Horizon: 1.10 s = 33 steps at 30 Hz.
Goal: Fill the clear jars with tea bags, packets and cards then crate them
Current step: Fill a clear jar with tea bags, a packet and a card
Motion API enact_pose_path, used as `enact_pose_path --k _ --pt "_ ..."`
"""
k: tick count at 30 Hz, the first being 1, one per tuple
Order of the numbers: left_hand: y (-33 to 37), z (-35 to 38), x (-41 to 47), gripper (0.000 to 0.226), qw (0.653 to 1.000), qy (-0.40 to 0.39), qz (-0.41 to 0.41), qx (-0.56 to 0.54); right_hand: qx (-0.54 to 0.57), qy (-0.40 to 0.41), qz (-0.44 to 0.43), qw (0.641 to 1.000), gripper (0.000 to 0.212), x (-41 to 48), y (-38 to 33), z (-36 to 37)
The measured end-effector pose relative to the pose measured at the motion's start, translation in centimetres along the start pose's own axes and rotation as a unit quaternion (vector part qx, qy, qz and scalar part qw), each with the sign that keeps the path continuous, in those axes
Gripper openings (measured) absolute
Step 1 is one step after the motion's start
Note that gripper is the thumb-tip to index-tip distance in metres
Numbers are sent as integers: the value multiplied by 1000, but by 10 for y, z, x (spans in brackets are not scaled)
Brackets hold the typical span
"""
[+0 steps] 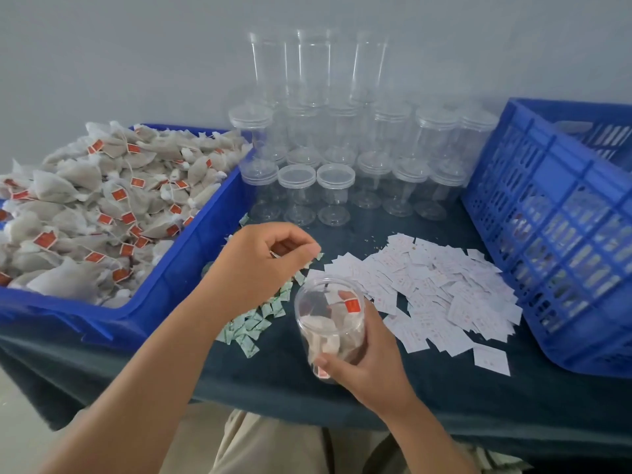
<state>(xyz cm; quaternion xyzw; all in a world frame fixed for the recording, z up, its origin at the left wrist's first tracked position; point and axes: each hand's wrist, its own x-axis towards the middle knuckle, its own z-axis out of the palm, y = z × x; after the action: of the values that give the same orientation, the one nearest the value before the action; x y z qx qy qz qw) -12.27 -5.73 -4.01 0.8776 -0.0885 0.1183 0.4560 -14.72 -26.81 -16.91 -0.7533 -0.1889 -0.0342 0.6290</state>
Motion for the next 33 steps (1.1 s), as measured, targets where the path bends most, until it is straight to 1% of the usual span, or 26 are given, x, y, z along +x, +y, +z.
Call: enact_pose_path --k 1,2,4,6,8,11,13,15,17,19,22,24,26,28,30,31,32,33 --pt "-5 7 9 10 999 -9 -30 -1 2 5 4 1000 74 -2 1 -6" --pt "-11 16 19 12 997 -35 -60 20 13 13 10 1000 70 -4 1 -10" --pt "-26 39 42 16 985 -95 -95 104 35 25 15 999 64 -3 1 -11" --pt "-42 64 64 21 967 -130 -100 196 42 27 10 999 64 1 1 -9" --pt "-55 85 82 25 945 -157 -106 266 43 23 7 999 64 2 1 -8" --pt "-68 105 98 35 923 -186 -125 313 45 19 16 999 66 1 6 -8" --pt "-74 112 102 34 921 -181 -134 317 37 18 26 999 68 1 9 -9" --pt "-78 116 102 25 929 -163 -134 305 33 19 33 999 70 2 10 -10" --pt "-75 115 98 9 944 -128 -140 269 38 23 37 998 71 3 10 -10" --pt "-67 105 95 8 963 -90 -135 214 51 30 31 998 69 3 9 -11" --pt "-42 75 86 6 990 -24 -119 77 57 39 28 997 67 4 9 -11" --pt "-20 49 74 2 998 -22 -61 -13 55 37 31 997 68 3 10 -11" --pt "2 27 59 4 996 -79 23 -29 57 34 32 997 71 2 11 -11" --pt "17 17 47 7 982 -176 66 22 64 31 28 997 71 1 10 -11" --pt "22 21 41 10 953 -268 65 127 66 27 18 997 70 1 10 -11" --pt "23 25 38 9 934 -300 60 182 63 25 16 998 70 1 10 -11" --pt "24 28 36 8 922 -319 56 212 59 24 16 998 70 1 9 -11" --pt "23 30 35 12 921 -320 54 217 58 24 17 998 71 1 9 -10"
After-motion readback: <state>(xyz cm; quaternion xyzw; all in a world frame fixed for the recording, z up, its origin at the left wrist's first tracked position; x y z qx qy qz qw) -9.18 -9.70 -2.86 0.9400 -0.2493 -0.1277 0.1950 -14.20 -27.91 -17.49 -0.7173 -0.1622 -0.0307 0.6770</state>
